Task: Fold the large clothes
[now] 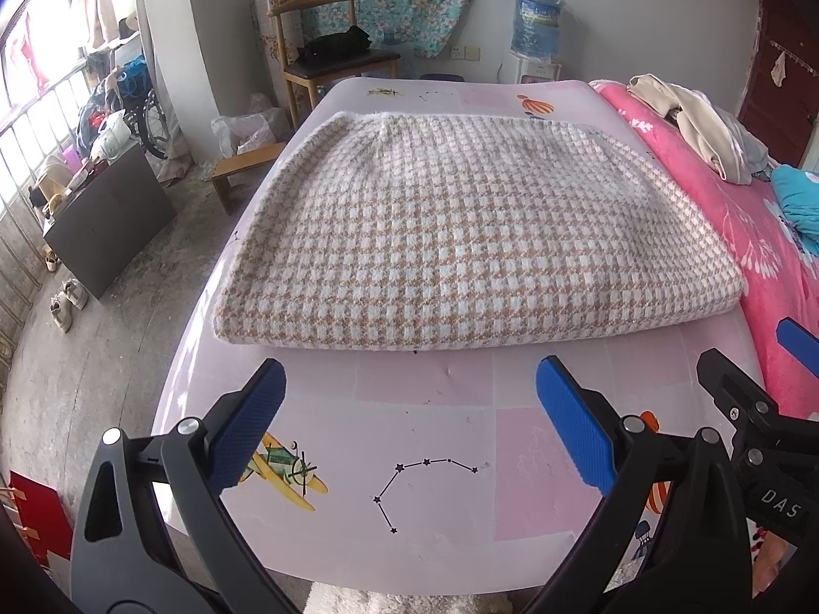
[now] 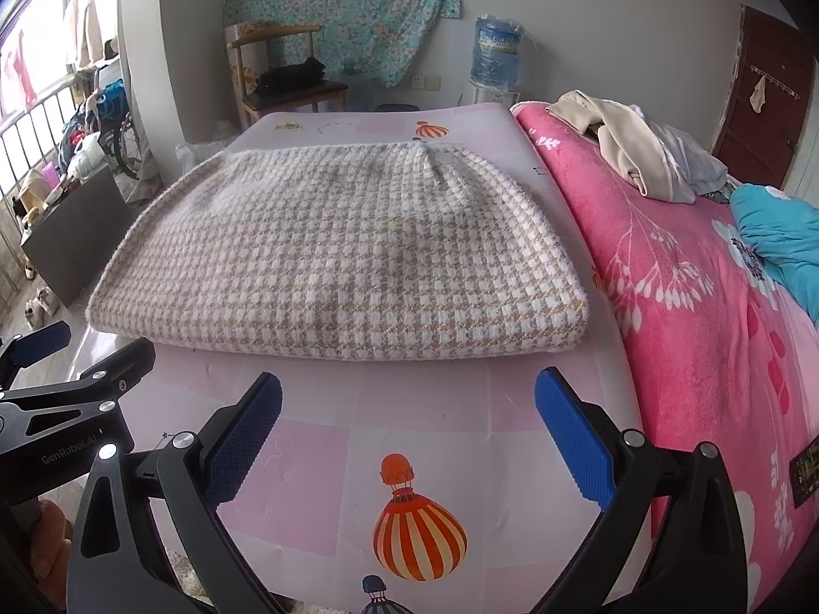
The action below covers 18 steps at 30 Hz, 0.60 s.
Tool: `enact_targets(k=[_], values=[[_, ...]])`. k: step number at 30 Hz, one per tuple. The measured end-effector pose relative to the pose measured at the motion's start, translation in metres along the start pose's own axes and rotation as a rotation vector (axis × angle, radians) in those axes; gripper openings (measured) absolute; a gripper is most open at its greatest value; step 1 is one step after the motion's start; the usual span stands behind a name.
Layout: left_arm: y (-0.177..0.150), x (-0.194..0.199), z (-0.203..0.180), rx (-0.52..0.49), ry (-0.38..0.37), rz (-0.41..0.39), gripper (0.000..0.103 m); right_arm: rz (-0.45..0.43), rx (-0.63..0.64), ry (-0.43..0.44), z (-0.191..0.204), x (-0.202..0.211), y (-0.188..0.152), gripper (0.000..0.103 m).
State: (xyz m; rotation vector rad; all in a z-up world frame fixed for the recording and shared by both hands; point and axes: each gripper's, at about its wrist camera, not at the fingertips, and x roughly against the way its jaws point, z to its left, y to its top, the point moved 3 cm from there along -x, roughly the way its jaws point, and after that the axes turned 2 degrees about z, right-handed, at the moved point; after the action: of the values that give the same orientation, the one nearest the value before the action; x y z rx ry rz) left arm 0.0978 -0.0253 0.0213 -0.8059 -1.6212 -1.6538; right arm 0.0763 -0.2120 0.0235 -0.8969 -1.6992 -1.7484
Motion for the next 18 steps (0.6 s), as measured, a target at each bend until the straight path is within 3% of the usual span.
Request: enact_targets(k=[18], values=[[-0.0012, 0.0002, -0.0022, -0.002, -0.006, 0.005, 0.095, 0.007, -0.008, -0.011, -0.0026, 0.0003, -0.0007, 0.097]])
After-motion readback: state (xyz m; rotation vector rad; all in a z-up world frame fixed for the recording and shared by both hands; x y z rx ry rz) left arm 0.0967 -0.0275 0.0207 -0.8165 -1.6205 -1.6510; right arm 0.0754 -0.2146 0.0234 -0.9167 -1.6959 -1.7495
